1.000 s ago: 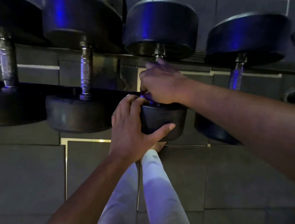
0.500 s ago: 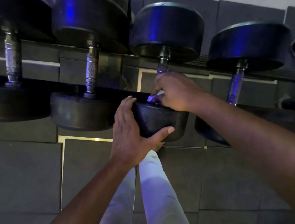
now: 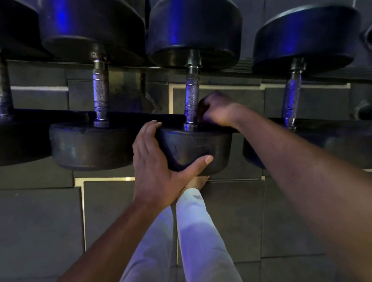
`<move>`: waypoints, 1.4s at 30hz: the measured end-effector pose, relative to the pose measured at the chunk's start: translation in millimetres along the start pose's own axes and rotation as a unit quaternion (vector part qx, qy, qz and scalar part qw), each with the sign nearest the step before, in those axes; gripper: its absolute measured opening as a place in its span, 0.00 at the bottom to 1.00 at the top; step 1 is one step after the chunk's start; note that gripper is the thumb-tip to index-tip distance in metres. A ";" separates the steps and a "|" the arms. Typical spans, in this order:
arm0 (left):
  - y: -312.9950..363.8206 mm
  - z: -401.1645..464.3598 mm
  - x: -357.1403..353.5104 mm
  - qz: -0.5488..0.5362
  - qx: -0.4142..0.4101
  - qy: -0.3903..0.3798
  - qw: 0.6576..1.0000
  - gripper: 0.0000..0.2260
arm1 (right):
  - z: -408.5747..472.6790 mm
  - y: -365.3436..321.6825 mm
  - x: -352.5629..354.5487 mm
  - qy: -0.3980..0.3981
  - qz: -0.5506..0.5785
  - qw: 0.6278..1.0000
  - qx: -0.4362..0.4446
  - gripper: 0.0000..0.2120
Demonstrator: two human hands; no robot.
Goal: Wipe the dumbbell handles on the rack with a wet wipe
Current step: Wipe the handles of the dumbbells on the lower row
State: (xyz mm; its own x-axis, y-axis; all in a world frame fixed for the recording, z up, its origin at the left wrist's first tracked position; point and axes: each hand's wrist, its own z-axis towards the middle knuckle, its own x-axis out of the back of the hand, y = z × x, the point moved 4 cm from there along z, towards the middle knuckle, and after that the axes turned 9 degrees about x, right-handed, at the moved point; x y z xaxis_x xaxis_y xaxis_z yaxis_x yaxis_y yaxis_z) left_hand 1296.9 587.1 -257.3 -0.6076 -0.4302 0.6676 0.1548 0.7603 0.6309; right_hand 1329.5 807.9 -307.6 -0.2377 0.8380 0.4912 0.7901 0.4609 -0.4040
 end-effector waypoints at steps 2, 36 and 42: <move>-0.9 0.6 -0.9 0.001 -0.002 -0.001 1.000 0.55 | 3.6 -4.8 -2.5 0.009 -0.001 1.000 0.005 0.15; -3.6 -0.4 -2.3 -0.013 0.004 0.005 1.000 0.55 | -9.7 -13.8 34.0 0.426 0.068 0.900 0.063 0.16; -3.5 -1.1 -2.5 -0.013 0.005 0.006 1.000 0.54 | -5.9 -2.4 17.0 0.437 0.295 0.849 -0.036 0.23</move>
State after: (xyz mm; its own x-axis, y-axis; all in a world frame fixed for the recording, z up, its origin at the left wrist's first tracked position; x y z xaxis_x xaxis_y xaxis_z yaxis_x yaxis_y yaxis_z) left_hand 1298.7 585.0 -260.7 -0.6026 -0.4549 0.6557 0.1320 0.7535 0.6441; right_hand 1326.9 819.3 -293.7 0.6962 0.3654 0.6179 0.6665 -0.0093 -0.7454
